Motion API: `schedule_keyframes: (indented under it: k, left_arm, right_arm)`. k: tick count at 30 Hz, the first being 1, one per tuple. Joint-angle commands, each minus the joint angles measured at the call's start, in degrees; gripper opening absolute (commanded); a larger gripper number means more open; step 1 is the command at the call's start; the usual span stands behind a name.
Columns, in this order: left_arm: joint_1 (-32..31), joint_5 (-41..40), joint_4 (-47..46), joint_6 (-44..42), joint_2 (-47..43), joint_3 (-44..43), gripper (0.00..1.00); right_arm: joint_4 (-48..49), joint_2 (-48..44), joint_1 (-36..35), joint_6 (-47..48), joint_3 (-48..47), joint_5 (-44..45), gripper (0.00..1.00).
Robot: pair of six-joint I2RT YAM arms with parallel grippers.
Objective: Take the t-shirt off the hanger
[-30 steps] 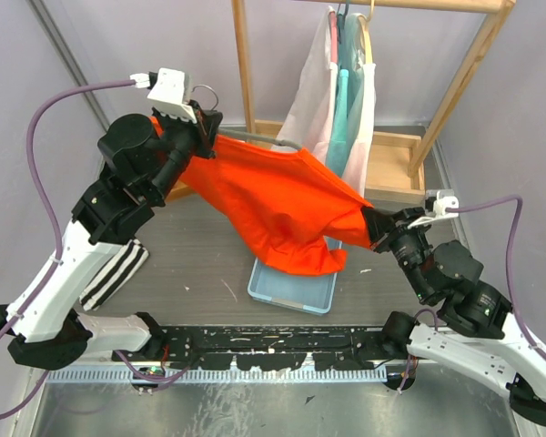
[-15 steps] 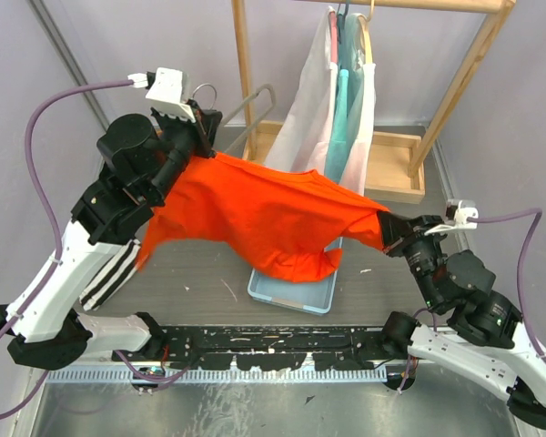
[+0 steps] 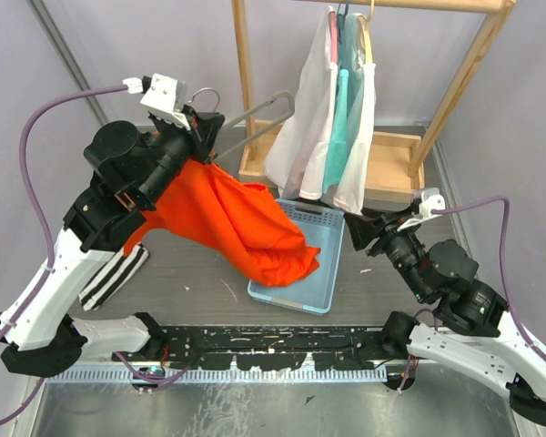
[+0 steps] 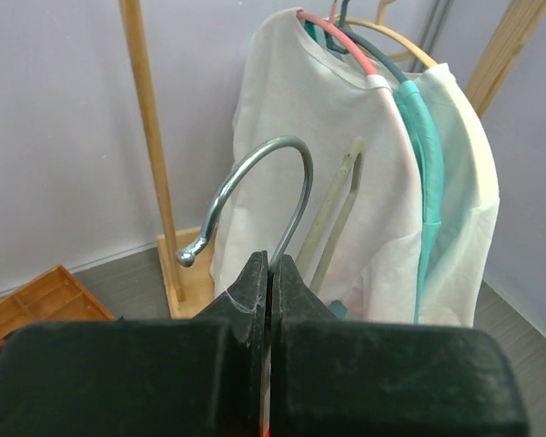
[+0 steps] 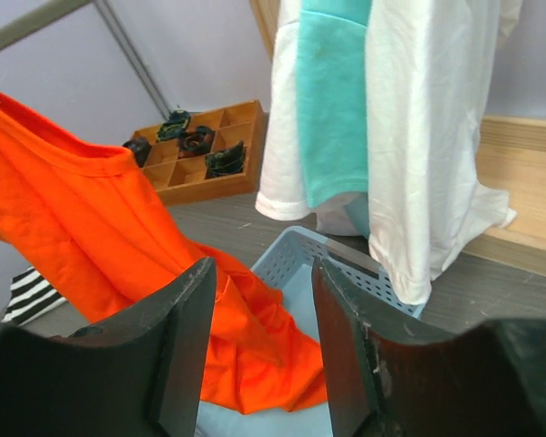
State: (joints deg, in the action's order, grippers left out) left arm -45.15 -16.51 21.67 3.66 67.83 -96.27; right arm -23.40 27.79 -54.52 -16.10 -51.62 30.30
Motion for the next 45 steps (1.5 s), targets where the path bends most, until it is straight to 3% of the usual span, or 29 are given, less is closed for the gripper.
schedule_keyframes:
  k: [1,8,21,35,45]
  left_arm:
    - [0.2,5.9,-3.7,-1.5,-1.2,1.2,0.0]
    - [0.2,12.7,-3.5,-2.3,-2.9,4.2,0.0]
    - [0.2,27.4,-1.8,-3.3,-8.5,8.0,0.0]
    - [0.2,36.5,1.9,-2.8,-9.1,8.0,0.0]
    - [0.2,40.7,1.9,-4.5,-8.5,8.4,0.0]
  right_arm:
    - [7.2,0.7,0.2,3.4,-1.8,-5.3,0.54]
    - [10.0,3.8,0.2,9.1,-6.4,-12.3,0.66]
    - [12.1,6.4,0.2,16.6,-10.9,-12.9,0.78]
    - [10.8,11.0,0.2,19.7,-15.9,-23.0,0.8]
    - [10.1,13.6,0.2,20.8,-16.2,-24.3,0.79]
